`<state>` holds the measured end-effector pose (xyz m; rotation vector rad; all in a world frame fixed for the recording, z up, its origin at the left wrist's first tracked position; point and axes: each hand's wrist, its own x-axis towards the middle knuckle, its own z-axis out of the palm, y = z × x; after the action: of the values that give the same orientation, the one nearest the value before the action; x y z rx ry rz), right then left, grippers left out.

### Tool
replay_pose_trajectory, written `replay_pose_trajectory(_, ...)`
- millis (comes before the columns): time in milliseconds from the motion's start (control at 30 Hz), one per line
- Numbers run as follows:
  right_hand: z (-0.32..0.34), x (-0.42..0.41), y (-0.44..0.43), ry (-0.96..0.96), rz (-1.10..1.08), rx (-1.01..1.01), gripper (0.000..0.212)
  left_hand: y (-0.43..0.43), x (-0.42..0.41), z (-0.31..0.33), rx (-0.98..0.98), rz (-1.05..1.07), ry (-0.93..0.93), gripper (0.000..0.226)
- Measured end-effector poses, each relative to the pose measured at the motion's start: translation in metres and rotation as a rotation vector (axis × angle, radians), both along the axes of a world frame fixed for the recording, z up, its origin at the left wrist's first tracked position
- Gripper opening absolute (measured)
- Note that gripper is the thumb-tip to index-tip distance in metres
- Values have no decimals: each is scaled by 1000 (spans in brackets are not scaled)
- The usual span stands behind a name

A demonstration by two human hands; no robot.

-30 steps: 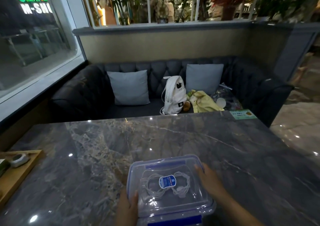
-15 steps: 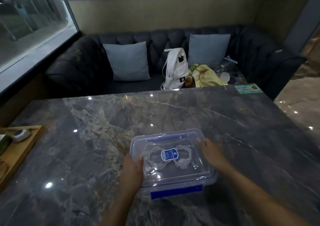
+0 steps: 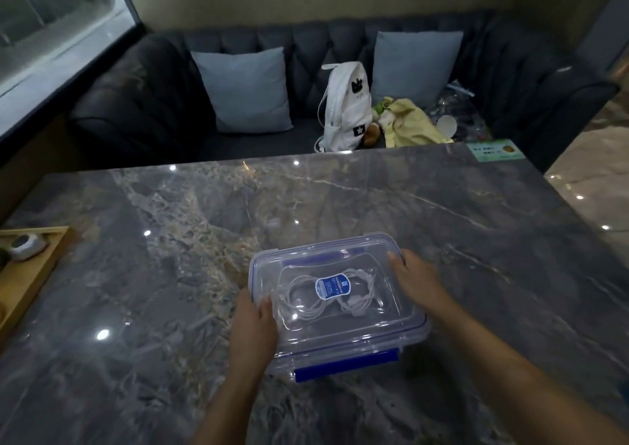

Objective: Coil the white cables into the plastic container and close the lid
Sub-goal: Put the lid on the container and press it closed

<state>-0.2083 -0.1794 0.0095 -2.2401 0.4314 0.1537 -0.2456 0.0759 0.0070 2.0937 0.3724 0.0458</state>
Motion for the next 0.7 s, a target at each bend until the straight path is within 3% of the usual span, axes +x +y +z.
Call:
replay_pose_trajectory(367,-9,-10,3,-27,-35,60,35,-1,-20,-9,-48,-17,-69,14)
replay_pose_trajectory(433,-9,-9,3,3,-29,53,35,1,-19,-8,-54,-49,-55,21)
replay_pose_trajectory(567,-7,-2,-2,-43,62,-135,48,13,-8,1,277,-114,-130,54)
replay_pose_trajectory(700,-3,15,2,-177,376,-422,59,6,13,7,572,-325,-162,63)
